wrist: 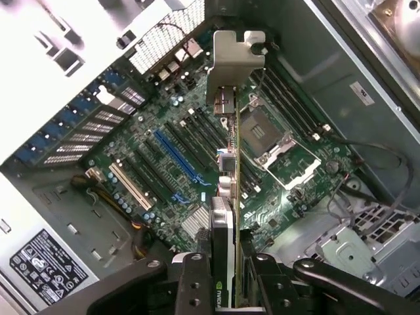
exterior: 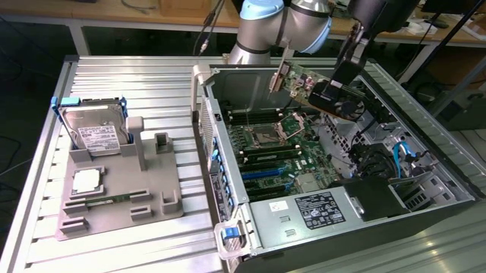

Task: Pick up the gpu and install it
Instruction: 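Insert the gpu into the slot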

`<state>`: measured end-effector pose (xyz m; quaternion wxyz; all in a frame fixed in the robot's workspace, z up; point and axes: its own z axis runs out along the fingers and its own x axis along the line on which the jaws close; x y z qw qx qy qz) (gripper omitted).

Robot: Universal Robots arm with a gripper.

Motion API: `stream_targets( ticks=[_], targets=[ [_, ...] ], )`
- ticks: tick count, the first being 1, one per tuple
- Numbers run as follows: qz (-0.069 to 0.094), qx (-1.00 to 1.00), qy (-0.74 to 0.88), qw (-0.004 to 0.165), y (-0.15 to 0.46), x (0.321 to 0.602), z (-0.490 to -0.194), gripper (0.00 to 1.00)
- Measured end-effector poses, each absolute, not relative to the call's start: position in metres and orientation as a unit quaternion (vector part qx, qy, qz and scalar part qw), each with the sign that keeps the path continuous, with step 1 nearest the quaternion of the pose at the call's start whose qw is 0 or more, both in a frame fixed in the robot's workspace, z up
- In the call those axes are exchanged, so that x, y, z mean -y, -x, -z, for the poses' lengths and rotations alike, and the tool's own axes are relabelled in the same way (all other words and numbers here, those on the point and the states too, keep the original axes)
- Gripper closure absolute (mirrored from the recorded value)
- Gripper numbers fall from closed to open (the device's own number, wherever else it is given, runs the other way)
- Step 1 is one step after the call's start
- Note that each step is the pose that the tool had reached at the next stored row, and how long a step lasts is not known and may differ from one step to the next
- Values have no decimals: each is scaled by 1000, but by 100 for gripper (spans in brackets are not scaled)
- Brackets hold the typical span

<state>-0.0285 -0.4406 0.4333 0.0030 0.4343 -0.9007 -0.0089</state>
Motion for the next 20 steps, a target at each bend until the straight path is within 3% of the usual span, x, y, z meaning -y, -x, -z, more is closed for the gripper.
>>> stream_targets(
  ticks=[20],
  targets=[
    [8, 794, -608, 5, 28, 441, -409, 73]
  ],
)
